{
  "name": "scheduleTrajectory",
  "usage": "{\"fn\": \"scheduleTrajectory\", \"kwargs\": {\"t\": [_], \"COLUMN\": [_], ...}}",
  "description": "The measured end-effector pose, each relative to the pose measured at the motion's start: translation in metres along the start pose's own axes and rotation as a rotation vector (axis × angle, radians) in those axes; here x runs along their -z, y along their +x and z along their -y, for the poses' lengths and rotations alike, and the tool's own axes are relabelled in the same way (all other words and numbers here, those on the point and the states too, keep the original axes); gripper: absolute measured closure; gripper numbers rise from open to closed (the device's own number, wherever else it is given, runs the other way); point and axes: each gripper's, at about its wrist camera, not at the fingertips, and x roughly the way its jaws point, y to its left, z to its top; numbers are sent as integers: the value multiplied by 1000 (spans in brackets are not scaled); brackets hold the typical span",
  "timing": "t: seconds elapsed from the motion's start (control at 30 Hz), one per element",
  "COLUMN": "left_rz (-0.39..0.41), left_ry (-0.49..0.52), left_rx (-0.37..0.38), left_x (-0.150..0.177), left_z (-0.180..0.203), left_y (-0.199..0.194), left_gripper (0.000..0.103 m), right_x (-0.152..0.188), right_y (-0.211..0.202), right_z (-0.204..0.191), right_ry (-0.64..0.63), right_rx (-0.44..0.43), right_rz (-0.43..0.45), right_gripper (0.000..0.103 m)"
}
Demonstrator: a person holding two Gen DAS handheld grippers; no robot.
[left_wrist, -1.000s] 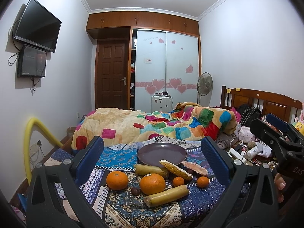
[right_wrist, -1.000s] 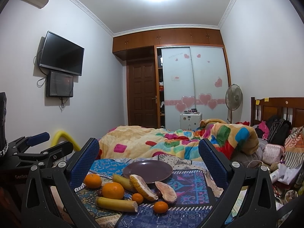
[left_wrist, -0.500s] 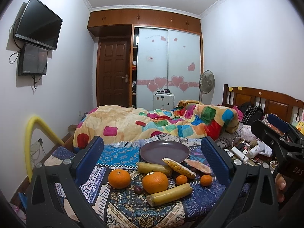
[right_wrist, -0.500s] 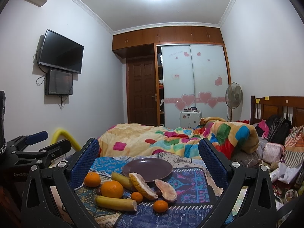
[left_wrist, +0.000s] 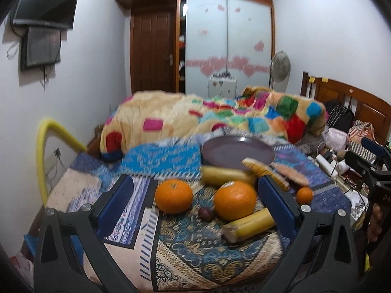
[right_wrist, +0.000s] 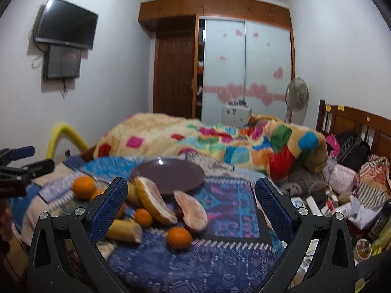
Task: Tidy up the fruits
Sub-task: 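Grasp the peeled pomelo segment with the right gripper while the left grasps an orange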
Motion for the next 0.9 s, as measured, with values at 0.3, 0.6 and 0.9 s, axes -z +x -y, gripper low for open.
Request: {"fn": "scheduleTrajectory", "kwargs": {"t": [0.3, 0.6, 0.9], "left_rz": [-183, -297, -360], "left_ry": [-62, -59, -23], "left_rx": [-8, 16, 38], "left_x": [13, 16, 19], "left_z": [-38, -49, -43], "left_y": [76, 117, 139], "left_gripper": [11, 14, 22], "right_x": [17, 21, 27], "right_y": [52, 100, 129], "right_z": [13, 23, 27], "right_ry": [-39, -39, -28], "right_rx": [-1, -100, -194], "right_rz": [-171, -312, -451], "right_gripper": [0, 14, 30]}}
